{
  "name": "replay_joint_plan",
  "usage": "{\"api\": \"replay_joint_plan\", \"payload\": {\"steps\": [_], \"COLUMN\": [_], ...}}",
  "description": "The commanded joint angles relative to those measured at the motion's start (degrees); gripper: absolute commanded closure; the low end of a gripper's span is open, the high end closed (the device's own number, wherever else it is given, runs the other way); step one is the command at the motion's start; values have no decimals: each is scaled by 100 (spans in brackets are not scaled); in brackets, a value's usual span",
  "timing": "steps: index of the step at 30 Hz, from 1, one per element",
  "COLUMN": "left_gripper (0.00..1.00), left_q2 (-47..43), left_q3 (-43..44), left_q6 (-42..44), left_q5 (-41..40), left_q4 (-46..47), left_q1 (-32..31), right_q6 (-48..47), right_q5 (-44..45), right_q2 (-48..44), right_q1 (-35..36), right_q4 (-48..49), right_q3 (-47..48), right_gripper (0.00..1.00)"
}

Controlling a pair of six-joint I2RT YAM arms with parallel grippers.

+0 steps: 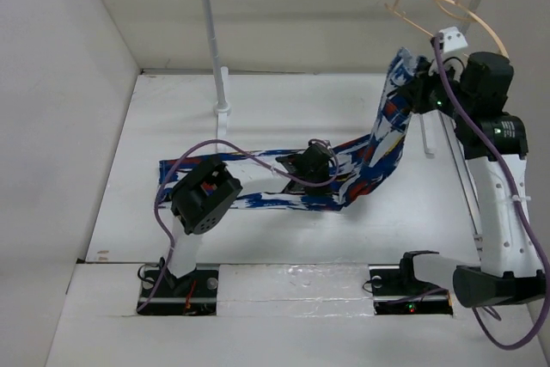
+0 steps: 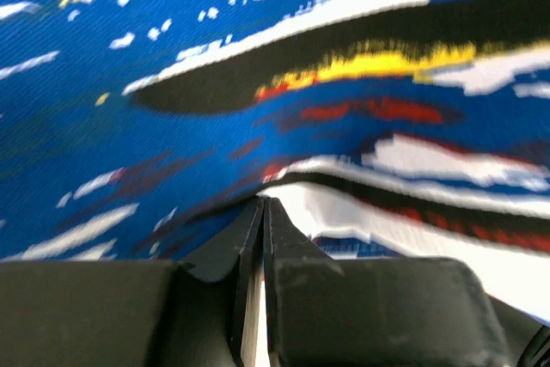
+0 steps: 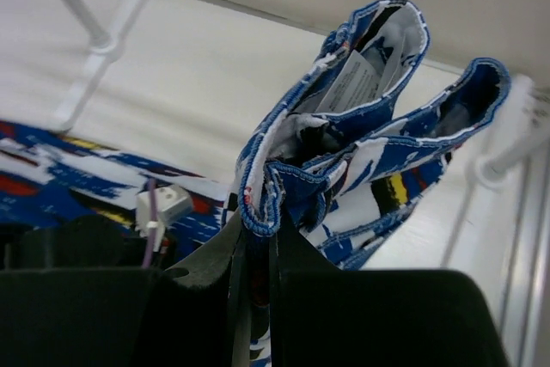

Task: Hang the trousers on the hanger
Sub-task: Fold the trousers at the center of the board.

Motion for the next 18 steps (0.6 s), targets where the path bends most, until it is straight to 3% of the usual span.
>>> {"api": "replay_joint_plan", "payload": {"steps": [1, 4, 7, 8, 10, 11, 15, 18], "left_gripper": [100, 100, 100, 100, 100, 100, 100, 100], "left_q2": [-1003, -2365, -3526, -3755, -4396, -4808, -5224, -5268], "left_q3": [-273, -476, -172, -56, 207, 244, 805, 1421], "left_q6": [379, 703, 1142, 1222, 1302, 1293, 1381, 1496], "left_q5": [-253, -613, -1061, -1115, -785, -451, 220, -446], "left_q4": [-325, -712, -1484, -1738, -2031, -1961, -2161, -2496], "left_q1": [297, 895, 1958, 2631, 3451, 4325, 5937, 5942], "right_q6": [99, 301, 407, 433, 495, 495, 678, 1073], "right_q5": [77, 420, 684, 780, 799, 808, 861, 449], "right_q2": [-10, 315, 866, 1044, 1657, 1887, 3266, 4444], "right_q1": [940, 1899, 2534, 2919, 3290, 3657, 4572, 5170], "right_q4": [968, 1276, 1584, 1680, 1795, 1935, 1962, 2163], "right_q3": [426, 557, 794, 1030, 1312, 1661, 2864, 3491], "right_gripper": [100, 100, 100, 100, 100, 100, 100, 100]}}
